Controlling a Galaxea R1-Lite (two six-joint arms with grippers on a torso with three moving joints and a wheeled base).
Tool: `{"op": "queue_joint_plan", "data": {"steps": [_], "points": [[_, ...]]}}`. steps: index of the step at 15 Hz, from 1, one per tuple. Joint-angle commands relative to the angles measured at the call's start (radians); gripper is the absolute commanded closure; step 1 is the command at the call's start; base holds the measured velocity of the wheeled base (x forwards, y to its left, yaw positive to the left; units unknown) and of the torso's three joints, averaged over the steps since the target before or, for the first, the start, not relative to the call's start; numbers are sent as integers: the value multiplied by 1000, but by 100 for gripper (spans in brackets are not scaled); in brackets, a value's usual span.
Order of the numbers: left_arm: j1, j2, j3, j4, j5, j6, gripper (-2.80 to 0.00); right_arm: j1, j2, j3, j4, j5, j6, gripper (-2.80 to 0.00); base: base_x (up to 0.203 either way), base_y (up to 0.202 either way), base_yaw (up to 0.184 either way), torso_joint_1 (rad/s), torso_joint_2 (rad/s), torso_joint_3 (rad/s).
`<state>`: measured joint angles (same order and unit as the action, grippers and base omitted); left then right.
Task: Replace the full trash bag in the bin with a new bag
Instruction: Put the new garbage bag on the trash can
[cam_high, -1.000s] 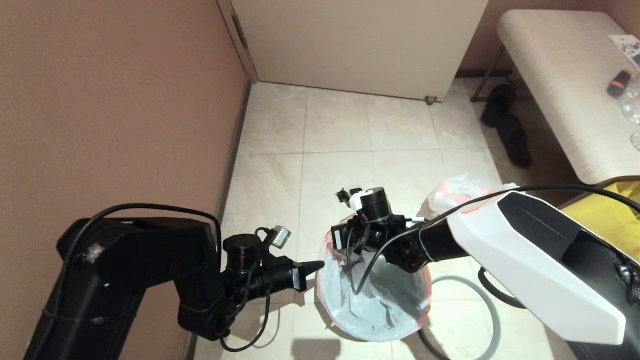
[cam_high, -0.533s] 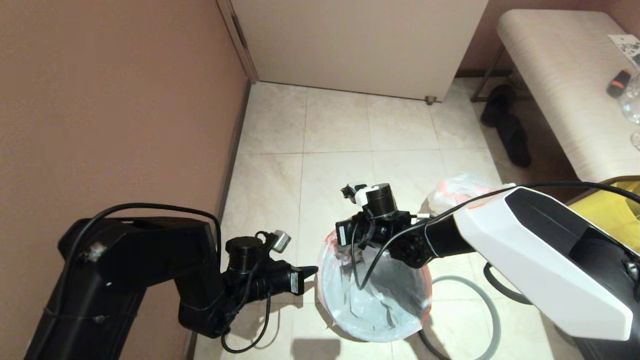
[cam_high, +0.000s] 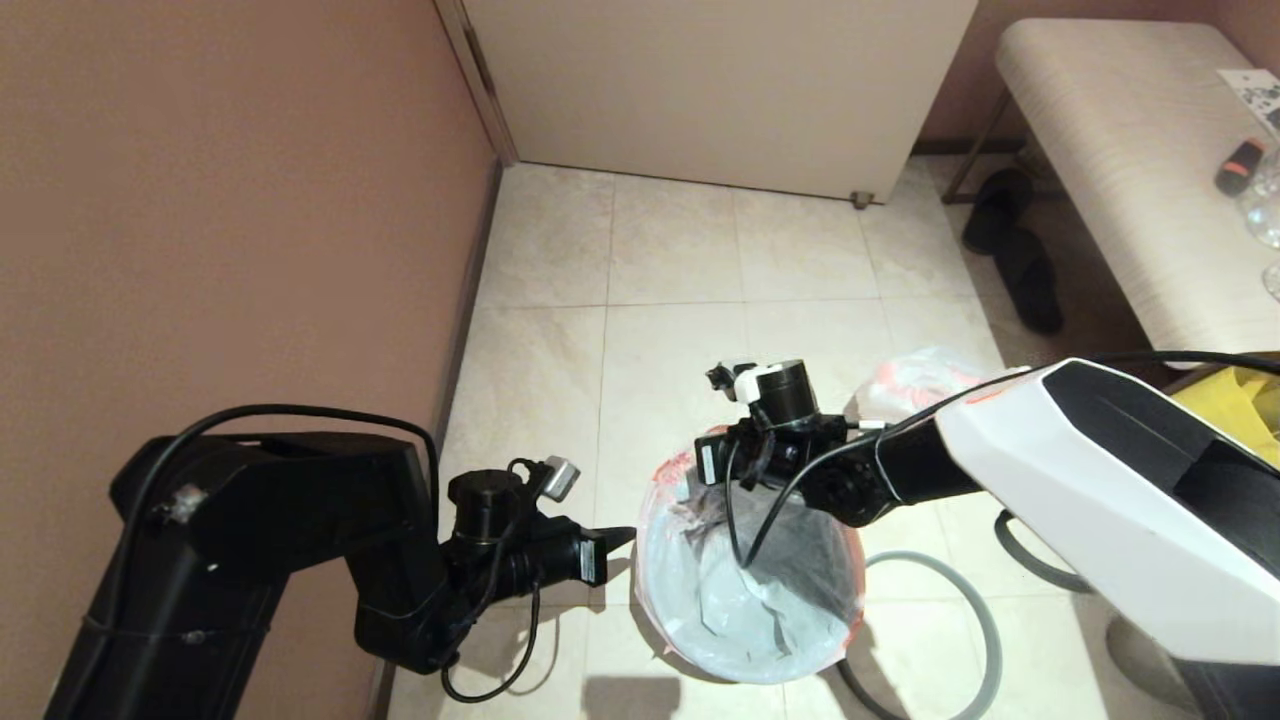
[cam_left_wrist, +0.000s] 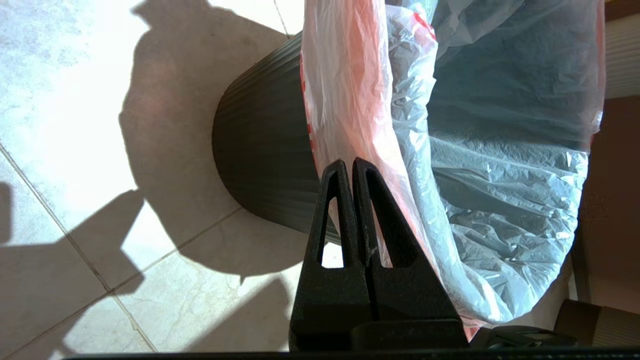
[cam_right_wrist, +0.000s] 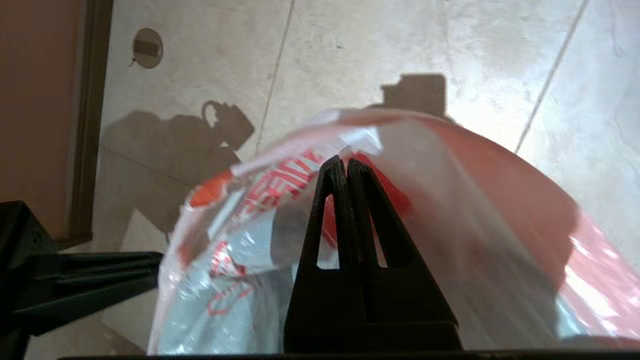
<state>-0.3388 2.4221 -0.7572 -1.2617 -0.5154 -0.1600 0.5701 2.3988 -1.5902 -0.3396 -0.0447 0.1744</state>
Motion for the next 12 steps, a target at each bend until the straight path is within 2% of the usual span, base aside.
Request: {"op": "queue_joint_plan", "data": {"steps": [1, 7, 12], "points": [[-3, 2, -1, -7, -3, -1, 0, -50, -80, 96, 0, -4, 2, 0, 0, 0, 0, 0, 0, 0], [-5, 3, -2, -8, -3, -2, 0, -117, -306, 450, -18, -9, 42, 0, 0, 0, 0, 0, 0, 0], [-11, 8, -8, -8, -3, -3, 0, -142, -324, 595, -72, -6, 46, 0, 0, 0, 0, 0, 0, 0]]}}
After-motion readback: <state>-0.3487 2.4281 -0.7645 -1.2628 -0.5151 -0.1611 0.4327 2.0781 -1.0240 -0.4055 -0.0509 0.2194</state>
